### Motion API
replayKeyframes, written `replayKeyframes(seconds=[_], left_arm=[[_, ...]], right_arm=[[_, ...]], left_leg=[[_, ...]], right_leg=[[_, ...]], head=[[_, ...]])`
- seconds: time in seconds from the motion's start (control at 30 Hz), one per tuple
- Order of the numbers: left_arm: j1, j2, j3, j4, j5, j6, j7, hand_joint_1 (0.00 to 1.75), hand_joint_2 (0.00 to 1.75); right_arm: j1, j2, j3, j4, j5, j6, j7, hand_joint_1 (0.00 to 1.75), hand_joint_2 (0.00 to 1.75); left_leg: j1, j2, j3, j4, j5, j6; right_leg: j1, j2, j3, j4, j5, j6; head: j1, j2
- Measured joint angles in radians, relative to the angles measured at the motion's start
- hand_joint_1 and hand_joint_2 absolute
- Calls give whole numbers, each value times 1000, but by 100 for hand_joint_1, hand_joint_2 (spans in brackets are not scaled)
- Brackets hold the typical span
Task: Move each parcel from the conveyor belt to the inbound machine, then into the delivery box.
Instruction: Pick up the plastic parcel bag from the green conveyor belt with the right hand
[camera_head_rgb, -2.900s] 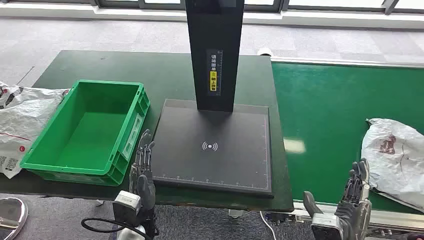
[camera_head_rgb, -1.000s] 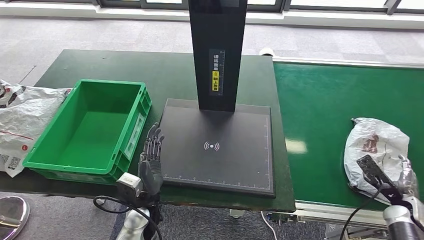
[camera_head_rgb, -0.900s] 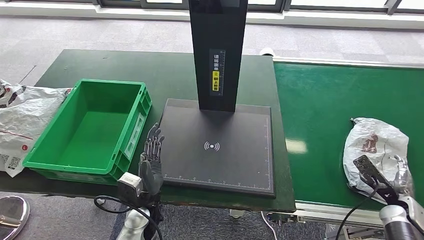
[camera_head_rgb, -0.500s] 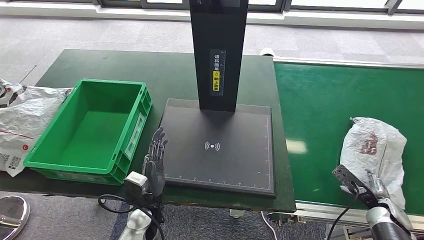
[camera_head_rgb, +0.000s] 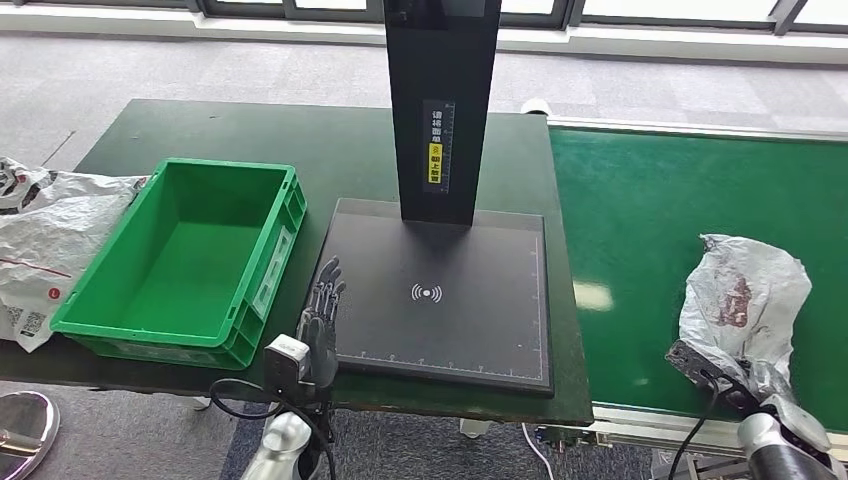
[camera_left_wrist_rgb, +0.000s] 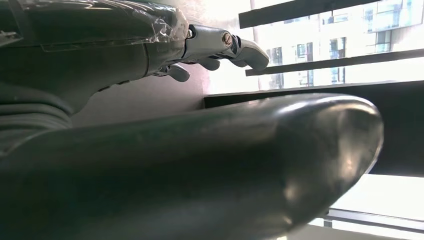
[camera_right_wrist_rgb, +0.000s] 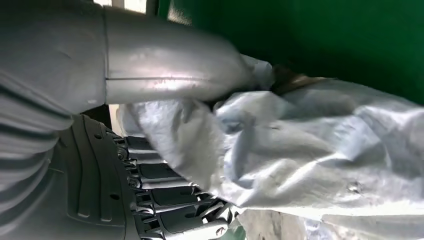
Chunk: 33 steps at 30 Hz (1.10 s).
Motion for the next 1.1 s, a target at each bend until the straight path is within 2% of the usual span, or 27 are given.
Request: replayKeyframes(seconds=[0.3, 0.37, 0.47, 0.57, 0.7, 0.87, 0.93, 1.03, 1.1], left_arm=[[-3, 2, 0, 17, 6, 2, 3, 0, 0], [-5, 2, 0, 24, 8, 7, 4, 0, 0], [-5, 3, 0, 30, 12, 18, 6, 0, 0], [5, 4, 0, 23, 19, 27, 15, 0, 0], [33, 5, 0, -8, 27, 30, 24, 0, 0], [56, 6, 0, -37, 36, 26, 35, 0, 0], [62, 6, 1, -45, 48, 14, 41, 0, 0], [75, 5, 15, -68, 75, -10, 41, 0, 0], [85, 4, 27, -89, 99, -35, 32, 0, 0]], right_arm=[[-9, -4, 5, 0, -5, -8, 14, 175, 175], [-13, -3, 5, 0, -9, -37, 13, 175, 175], [-19, 2, 5, 0, -22, -138, -14, 175, 175], [-32, 14, 2, -6, -65, -280, -100, 175, 175], [-50, 39, -17, -49, -154, -414, -275, 175, 175], [-52, 66, -28, -105, -215, -454, -367, 175, 175], [-45, 76, -35, -134, -268, -473, -430, 175, 175], [-15, 101, -39, -225, -377, -486, -528, 175, 175], [24, 124, -34, -317, -433, -484, -555, 175, 175]], left_leg=[[0, 0, 1, 0, 0, 0], [0, 0, 0, 0, 0, 0], [0, -1, -1, 0, 0, 0], [0, -1, -2, 0, 0, 0], [0, 0, -3, 0, 0, 0], [0, -2, -3, -1, 0, 0], [0, -2, -4, -1, 0, 0], [0, -2, -4, -1, 0, 0], [0, -2, -4, -1, 0, 0]], right_leg=[[0, 0, 1, 0, 0, 0], [0, 0, 1, 0, 0, 0], [0, 0, 0, 1, 0, 0], [0, 0, -1, 1, 0, 0], [0, 0, -2, 1, 0, 0], [0, -1, -2, 1, 0, 0], [0, -1, -3, 1, 0, 0], [0, -1, -3, 1, 0, 0], [0, -1, -3, 1, 0, 0]], head=[[0, 0], [0, 0], [0, 0], [0, 0], [0, 0], [0, 0], [0, 0], [0, 0], [0, 0]])
